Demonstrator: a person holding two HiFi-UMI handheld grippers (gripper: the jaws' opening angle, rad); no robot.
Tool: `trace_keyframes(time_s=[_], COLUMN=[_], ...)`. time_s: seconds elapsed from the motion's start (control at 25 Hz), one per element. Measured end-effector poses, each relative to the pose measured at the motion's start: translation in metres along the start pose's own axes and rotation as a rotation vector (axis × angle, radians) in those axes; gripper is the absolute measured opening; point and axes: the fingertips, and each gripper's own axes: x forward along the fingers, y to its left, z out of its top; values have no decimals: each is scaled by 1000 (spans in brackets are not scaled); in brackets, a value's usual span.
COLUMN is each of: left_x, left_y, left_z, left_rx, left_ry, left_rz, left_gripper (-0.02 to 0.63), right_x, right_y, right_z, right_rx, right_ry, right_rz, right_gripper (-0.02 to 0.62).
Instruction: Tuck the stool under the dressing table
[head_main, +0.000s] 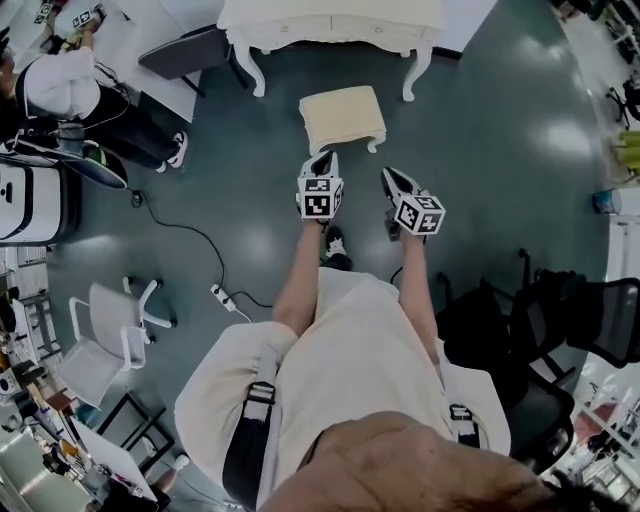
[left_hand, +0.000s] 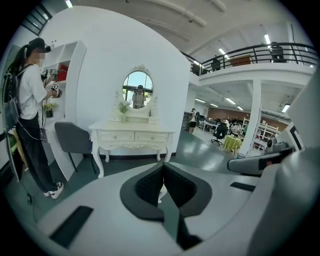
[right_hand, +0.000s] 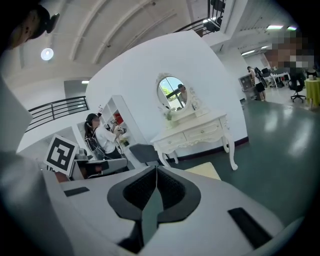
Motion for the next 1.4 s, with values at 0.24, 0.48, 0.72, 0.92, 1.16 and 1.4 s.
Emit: trace_keyframes(time_s=[0.24,0.48,0.72,0.92,1.16,1.4], left_x=[45,77,127,165,232,273], left_y=[27,45,64,90,101,109], left_z=[12,23,18,-1,-31,-104], left_rx=[26,0,-49,-113,-188,-222], left_ry=[20,34,60,133,166,224], left_rz=[-36,-24,34,118,143,174], left_gripper=[15,15,15,15,15,15], right_x=[31,46,97,150,214,259], right_y=[-36,-71,-117,-156,-213,-268], right_z=[16,24,42,43,28,-23], right_rx=[1,20,11,21,-19,-33], right_ry=[-19,13,39,108,208,292], right_rz=[-50,-85,-85,-77,-31,-37], right_gripper=[44,44,44,44,44,44])
